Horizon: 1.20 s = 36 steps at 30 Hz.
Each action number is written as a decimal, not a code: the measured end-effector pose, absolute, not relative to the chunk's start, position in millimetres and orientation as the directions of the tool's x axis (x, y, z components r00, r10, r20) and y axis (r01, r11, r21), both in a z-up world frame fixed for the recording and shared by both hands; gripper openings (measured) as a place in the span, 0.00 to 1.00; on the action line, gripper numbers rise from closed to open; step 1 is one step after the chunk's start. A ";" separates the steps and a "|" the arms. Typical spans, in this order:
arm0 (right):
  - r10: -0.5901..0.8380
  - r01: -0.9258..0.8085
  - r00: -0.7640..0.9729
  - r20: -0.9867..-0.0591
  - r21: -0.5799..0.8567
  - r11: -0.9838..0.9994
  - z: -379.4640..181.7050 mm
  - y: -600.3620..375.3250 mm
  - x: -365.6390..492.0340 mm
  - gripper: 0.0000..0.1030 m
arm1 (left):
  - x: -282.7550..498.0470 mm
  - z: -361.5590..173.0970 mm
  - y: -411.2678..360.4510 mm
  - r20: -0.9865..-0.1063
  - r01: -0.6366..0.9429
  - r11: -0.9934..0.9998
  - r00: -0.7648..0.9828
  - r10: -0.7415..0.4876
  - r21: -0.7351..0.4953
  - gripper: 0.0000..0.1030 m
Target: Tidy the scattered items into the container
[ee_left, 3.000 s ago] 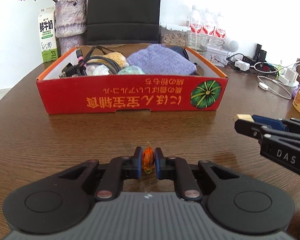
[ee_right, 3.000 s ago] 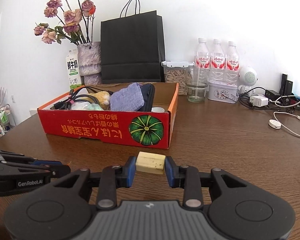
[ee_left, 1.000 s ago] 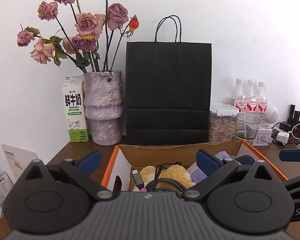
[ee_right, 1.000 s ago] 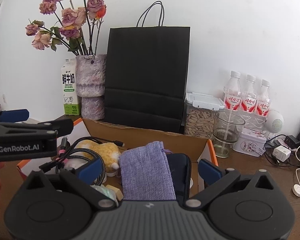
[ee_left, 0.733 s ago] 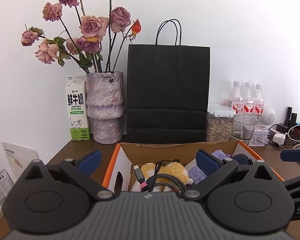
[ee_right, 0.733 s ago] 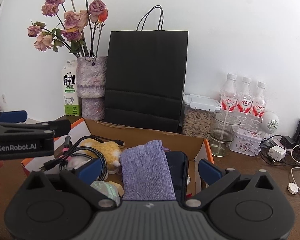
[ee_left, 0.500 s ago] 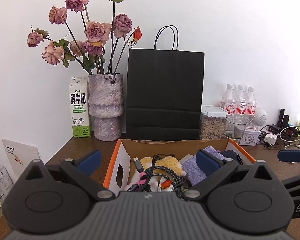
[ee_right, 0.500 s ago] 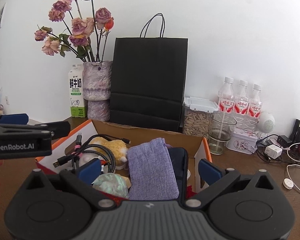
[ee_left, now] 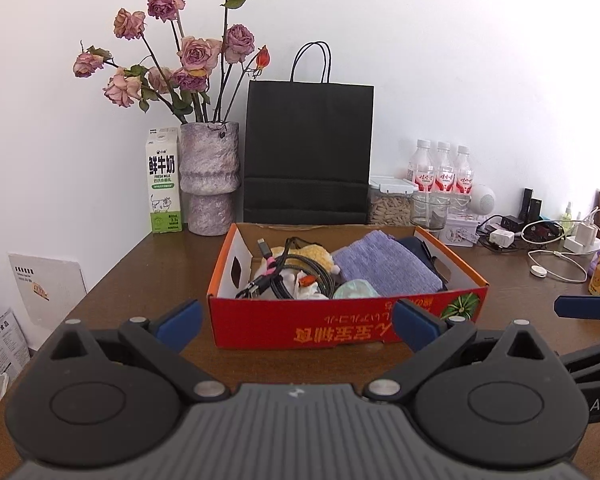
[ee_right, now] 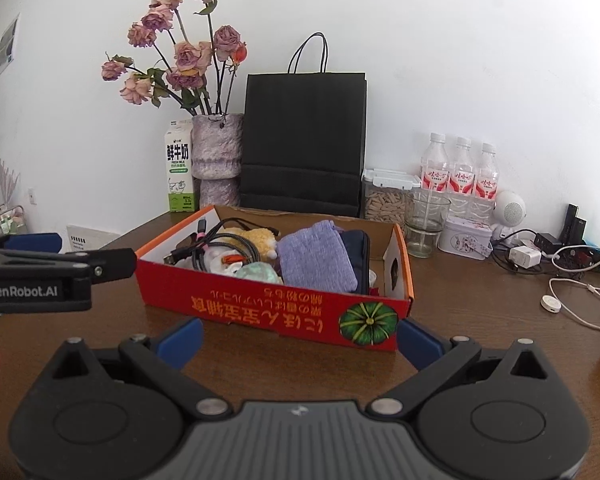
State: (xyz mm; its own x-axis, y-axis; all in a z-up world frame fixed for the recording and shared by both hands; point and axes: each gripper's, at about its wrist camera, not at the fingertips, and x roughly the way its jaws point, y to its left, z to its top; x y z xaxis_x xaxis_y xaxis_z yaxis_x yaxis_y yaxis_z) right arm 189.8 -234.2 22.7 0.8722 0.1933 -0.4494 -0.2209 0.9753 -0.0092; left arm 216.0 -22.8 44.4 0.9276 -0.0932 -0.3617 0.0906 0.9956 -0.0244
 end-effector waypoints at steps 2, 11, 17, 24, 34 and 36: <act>0.195 -0.221 0.868 -0.456 -0.003 0.975 19.1 -236.4 176.5 1.00 | 202.2 39.9 -23.4 -0.372 0.086 0.996 0.924 -0.091 -0.029 1.00; 0.196 -0.219 0.862 -0.467 0.006 0.976 2.9 -236.3 120.3 1.00 | 145.6 19.4 -32.5 -0.389 0.046 0.999 0.920 -0.053 -0.028 1.00; 0.214 -0.216 0.863 -0.457 0.048 0.975 -1.2 -235.5 95.2 1.00 | 122.0 6.7 -30.0 -0.411 -0.005 1.000 0.912 -0.005 -0.023 1.00; 0.213 -0.208 0.861 -0.462 0.063 0.976 -5.6 -233.5 85.8 1.00 | 110.2 -1.9 -26.8 -0.432 -0.029 0.999 0.902 0.012 -0.033 1.00; 0.222 -0.218 0.852 -0.474 0.064 0.974 -9.6 -227.5 82.4 1.00 | 106.1 -3.6 -28.9 -0.426 -0.002 1.000 0.905 -0.009 -0.026 1.00; 0.222 -0.218 0.851 -0.475 0.064 0.974 -9.5 -227.5 82.8 1.00 | 106.0 -3.7 -29.3 -0.427 -0.002 1.000 0.904 -0.009 -0.025 1.00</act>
State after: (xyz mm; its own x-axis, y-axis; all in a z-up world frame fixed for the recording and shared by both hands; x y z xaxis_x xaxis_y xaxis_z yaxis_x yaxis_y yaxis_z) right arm 82.8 -227.5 -9.5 0.8514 0.2222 -0.4750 -0.2185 0.9737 0.0638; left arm 106.0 -29.3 -3.7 0.9044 -0.0087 -0.4266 -0.0022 0.9997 -0.0253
